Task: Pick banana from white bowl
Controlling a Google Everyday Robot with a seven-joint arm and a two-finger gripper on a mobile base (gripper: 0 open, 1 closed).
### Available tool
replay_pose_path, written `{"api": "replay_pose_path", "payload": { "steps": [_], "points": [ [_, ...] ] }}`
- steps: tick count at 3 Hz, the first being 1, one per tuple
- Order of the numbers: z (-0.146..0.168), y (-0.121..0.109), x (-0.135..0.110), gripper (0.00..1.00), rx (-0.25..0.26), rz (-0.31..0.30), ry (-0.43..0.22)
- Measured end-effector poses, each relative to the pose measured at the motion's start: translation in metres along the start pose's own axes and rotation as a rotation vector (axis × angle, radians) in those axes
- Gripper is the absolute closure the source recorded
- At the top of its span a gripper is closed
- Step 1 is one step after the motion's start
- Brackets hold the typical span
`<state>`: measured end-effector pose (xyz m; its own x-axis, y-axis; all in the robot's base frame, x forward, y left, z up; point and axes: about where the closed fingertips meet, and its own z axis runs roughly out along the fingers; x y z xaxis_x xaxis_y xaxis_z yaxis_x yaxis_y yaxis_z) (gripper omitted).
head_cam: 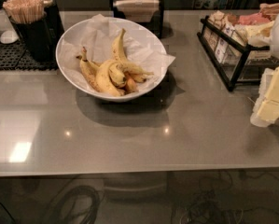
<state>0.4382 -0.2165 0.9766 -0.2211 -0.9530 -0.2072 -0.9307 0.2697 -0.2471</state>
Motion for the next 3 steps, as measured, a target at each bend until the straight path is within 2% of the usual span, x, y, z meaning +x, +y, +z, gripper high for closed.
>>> {"api": "replay_pose_path", "payload": {
  "steps": [1, 2, 3],
  "points": [
    [0.0, -0.001, -0.002, 0.0, 0.003, -0.004, -0.003],
    [0.003, -0.014, -0.033, 0.0, -0.019, -0.064, -0.106],
    [0.015, -0.035, -0.105, 0.0, -0.11, -0.189, -0.285]
  ]
}}
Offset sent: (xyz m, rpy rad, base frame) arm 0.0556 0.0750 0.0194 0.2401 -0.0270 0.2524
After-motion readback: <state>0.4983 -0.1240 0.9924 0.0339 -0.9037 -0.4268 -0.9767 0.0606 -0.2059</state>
